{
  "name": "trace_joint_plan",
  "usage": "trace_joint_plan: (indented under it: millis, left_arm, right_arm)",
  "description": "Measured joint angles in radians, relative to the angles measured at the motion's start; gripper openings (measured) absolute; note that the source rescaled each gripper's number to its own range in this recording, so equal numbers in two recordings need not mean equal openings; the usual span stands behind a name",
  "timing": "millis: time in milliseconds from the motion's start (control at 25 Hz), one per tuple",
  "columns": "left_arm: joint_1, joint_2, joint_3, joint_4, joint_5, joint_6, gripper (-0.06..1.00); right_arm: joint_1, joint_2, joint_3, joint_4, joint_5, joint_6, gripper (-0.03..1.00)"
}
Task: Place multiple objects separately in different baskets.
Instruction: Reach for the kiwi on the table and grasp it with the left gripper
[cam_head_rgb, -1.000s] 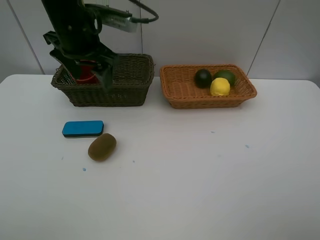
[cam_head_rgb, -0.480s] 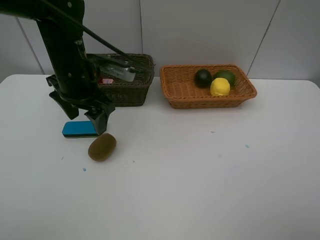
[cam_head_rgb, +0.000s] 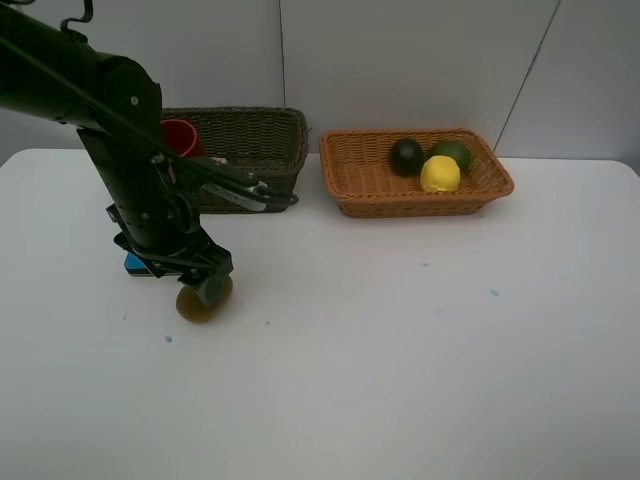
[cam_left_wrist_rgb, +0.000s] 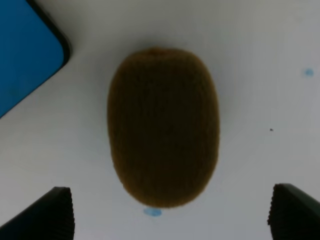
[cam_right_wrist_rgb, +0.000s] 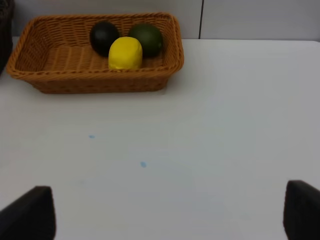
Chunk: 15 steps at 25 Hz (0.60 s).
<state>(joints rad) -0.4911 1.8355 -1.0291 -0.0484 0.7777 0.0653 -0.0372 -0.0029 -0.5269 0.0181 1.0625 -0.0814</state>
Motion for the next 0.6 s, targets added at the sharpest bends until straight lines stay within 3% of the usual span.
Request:
trace_joint_plan:
  millis: [200, 600]
  left_arm:
    - [0.0, 0.0, 0.041, 0.0, -0.087, 0.002, 1.0]
    - [0.0, 0.046, 0.046, 0.0, -0.142, 0.009, 1.0]
  right_arm:
    - [0.0, 0.0, 0.0, 0.0, 0.0, 0.0, 1.0]
    - [0.0, 0.0, 0.0, 0.0, 0.0, 0.0, 1.0]
